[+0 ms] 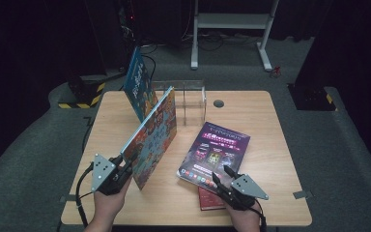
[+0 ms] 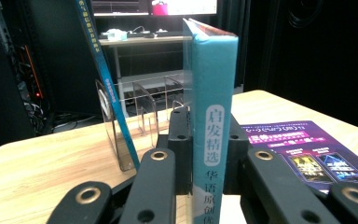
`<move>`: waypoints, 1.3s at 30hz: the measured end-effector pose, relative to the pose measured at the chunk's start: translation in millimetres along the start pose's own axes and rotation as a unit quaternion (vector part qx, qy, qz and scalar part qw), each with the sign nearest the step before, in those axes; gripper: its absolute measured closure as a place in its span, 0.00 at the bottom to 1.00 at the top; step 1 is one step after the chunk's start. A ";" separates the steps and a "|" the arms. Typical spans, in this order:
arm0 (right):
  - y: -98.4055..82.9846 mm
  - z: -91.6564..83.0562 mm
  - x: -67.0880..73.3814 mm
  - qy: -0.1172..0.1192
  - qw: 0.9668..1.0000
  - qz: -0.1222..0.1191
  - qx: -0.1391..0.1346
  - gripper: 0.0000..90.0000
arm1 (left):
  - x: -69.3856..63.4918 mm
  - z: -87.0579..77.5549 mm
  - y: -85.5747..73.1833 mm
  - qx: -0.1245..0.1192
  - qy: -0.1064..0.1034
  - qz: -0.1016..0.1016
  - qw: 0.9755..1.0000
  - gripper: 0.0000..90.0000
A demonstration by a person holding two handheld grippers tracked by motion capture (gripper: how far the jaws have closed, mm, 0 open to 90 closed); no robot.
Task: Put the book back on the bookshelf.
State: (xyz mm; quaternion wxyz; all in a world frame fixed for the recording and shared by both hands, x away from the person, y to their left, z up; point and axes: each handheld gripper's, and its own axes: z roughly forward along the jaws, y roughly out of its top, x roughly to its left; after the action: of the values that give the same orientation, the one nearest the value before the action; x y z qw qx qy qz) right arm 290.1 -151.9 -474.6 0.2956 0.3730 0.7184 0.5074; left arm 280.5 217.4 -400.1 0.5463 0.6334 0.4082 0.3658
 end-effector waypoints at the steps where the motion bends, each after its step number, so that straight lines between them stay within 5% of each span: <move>1: -0.2 0.4 0.2 0.001 1.000 -0.001 0.000 0.56 | 0.2 0.3 0.0 0.000 0.000 0.000 1.000 0.88; 39: -2.2 3.4 2.1 0.005 1.000 -0.006 0.006 0.56 | 1.1 13.0 1.7 -0.001 -0.007 -0.007 1.000 0.89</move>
State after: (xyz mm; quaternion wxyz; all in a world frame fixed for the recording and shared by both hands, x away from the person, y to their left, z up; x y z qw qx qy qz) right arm 291.1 -148.9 -477.8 0.2921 0.3682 0.7253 0.5031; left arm 292.9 213.2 -400.2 0.5526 0.6326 0.4078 0.3579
